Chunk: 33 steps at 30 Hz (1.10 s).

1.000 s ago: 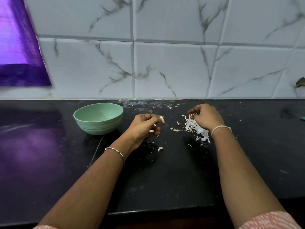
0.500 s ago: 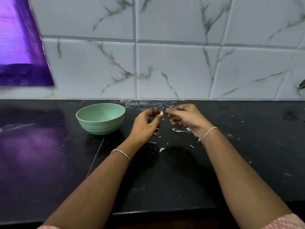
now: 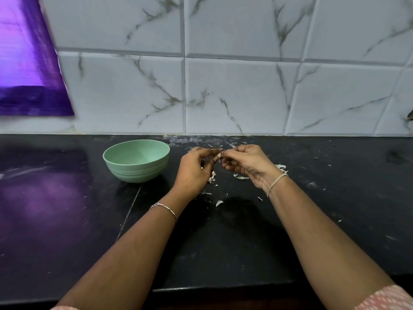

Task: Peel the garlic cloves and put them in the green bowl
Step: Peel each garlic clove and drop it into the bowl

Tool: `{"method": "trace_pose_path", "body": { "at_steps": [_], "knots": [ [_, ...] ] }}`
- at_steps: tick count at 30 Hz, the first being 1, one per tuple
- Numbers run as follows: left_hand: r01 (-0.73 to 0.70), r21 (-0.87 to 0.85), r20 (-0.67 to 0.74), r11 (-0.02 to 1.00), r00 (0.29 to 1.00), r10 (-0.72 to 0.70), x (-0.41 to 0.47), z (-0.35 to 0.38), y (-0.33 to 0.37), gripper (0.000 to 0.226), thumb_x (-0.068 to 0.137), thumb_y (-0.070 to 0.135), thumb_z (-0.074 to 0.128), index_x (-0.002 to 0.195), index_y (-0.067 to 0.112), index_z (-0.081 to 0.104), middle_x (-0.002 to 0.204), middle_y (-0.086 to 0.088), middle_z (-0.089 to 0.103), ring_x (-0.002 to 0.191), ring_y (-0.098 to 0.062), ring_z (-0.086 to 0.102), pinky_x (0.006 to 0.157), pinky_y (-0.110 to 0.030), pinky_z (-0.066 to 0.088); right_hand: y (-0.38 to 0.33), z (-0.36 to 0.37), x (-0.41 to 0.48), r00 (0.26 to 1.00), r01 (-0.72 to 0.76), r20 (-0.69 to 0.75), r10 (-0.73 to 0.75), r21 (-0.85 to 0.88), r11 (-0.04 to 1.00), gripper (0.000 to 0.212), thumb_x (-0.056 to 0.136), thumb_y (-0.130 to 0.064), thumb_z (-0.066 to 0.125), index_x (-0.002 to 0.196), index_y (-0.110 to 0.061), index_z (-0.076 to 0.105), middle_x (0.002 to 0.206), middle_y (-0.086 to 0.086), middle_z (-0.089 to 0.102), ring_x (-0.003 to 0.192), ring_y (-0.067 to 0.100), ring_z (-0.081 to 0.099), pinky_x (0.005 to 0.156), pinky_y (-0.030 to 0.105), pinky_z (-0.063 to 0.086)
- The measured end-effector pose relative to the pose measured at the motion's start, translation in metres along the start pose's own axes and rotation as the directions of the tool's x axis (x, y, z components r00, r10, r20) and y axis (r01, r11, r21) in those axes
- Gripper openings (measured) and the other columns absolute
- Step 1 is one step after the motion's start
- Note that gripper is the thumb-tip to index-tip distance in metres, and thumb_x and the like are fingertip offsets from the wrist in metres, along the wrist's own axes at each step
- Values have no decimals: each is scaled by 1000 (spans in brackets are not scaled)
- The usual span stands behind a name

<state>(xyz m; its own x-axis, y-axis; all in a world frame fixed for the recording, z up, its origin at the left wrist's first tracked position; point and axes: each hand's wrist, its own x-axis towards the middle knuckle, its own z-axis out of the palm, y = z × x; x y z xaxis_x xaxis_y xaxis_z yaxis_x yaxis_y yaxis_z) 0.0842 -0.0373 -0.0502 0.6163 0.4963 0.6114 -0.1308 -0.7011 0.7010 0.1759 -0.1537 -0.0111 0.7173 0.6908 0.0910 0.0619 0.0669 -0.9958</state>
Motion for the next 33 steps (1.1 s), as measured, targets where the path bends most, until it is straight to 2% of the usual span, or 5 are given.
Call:
{"method": "trace_pose_path", "body": {
  "at_steps": [4,14,23,27,33],
  "knots": [
    [-25,23,6,999,1000,25,0,0,0,25,91,13,67,111,26,73,91,15,59,75,-7,62,74,-20,52,0,1,0,1000,-5,-8,5,3,1000,6,84,0,68,79,2,65,61,7,64,51,9,62,57,18,55],
    [-12,56,4,998,1000,12,0,1,-1,23,90,11,67,110,22,74,92,14,58,71,-2,59,68,-11,48,3,6,0,997,25,-67,-25,-9,1000,12,82,2,64,70,-1,63,57,6,61,49,10,58,54,17,53],
    [40,34,-20,999,999,-39,1,4,-4,20,89,16,68,107,24,74,95,4,68,76,-15,66,68,-21,49,6,9,3,996,25,-85,-19,69,997,15,85,3,61,70,-1,62,57,6,60,46,8,58,48,16,50],
    [62,-6,-29,998,998,-63,0,3,0,22,90,16,68,109,24,73,88,5,69,77,-17,68,69,-26,54,7,11,6,996,-3,-87,19,174,985,10,84,5,59,76,2,62,55,6,60,44,8,56,45,16,48],
    [-4,17,-56,1000,998,5,2,4,-4,27,90,10,65,111,26,71,97,4,66,75,-16,67,73,-35,57,6,8,6,999,-47,-6,50,277,960,7,87,-2,63,81,2,66,67,10,68,55,13,64,55,18,56]
  ]
}}
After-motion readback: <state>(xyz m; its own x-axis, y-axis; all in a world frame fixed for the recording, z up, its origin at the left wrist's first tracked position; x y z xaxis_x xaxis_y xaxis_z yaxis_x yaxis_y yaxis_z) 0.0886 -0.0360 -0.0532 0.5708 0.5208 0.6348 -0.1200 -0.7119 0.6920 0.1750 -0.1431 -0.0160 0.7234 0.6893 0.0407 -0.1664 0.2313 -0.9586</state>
